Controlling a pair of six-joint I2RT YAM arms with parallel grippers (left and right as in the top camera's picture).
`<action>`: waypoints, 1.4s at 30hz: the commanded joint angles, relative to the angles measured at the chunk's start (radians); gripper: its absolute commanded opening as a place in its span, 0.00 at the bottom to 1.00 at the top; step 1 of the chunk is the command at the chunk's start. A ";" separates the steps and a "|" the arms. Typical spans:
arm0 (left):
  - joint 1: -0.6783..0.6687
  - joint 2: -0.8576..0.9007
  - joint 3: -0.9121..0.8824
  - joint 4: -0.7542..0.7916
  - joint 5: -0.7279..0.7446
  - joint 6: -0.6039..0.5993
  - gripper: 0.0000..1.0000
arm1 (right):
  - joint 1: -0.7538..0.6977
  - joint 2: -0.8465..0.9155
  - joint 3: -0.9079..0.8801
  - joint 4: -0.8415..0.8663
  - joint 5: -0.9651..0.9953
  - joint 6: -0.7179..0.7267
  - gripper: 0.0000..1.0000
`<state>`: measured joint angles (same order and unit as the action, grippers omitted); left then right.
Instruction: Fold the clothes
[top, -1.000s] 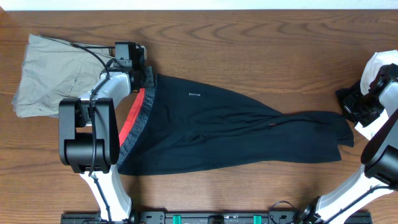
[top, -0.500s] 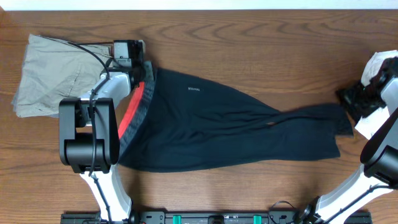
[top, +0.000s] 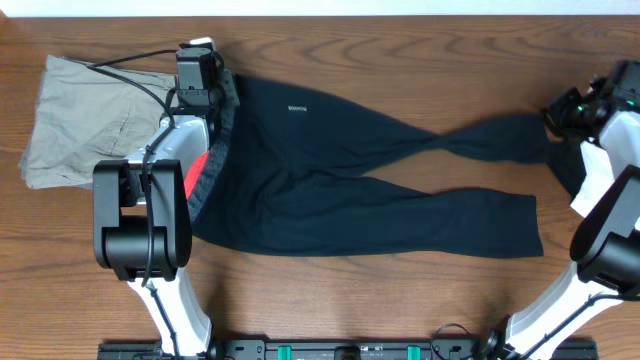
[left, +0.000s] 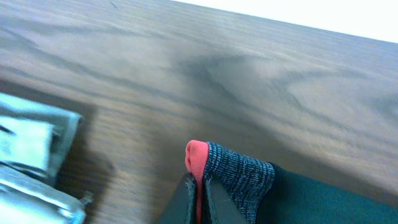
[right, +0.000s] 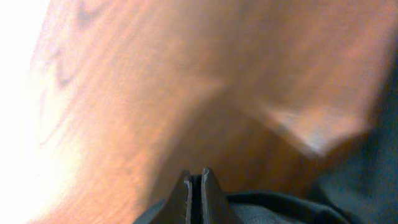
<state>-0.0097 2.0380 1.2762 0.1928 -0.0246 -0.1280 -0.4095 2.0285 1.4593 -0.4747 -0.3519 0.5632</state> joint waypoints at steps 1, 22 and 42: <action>0.005 -0.030 0.020 0.032 -0.097 -0.008 0.06 | 0.031 0.013 0.039 0.011 -0.022 0.027 0.01; 0.026 -0.103 0.020 -0.032 -0.097 -0.008 0.06 | 0.025 0.014 0.225 -0.506 0.294 -0.023 0.13; 0.026 -0.103 0.019 -0.084 -0.097 -0.007 0.07 | 0.024 0.014 0.187 -0.479 0.261 -0.049 0.62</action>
<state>0.0113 1.9522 1.2766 0.1097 -0.1051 -0.1310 -0.3805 2.0380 1.6531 -0.9550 -0.0822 0.5167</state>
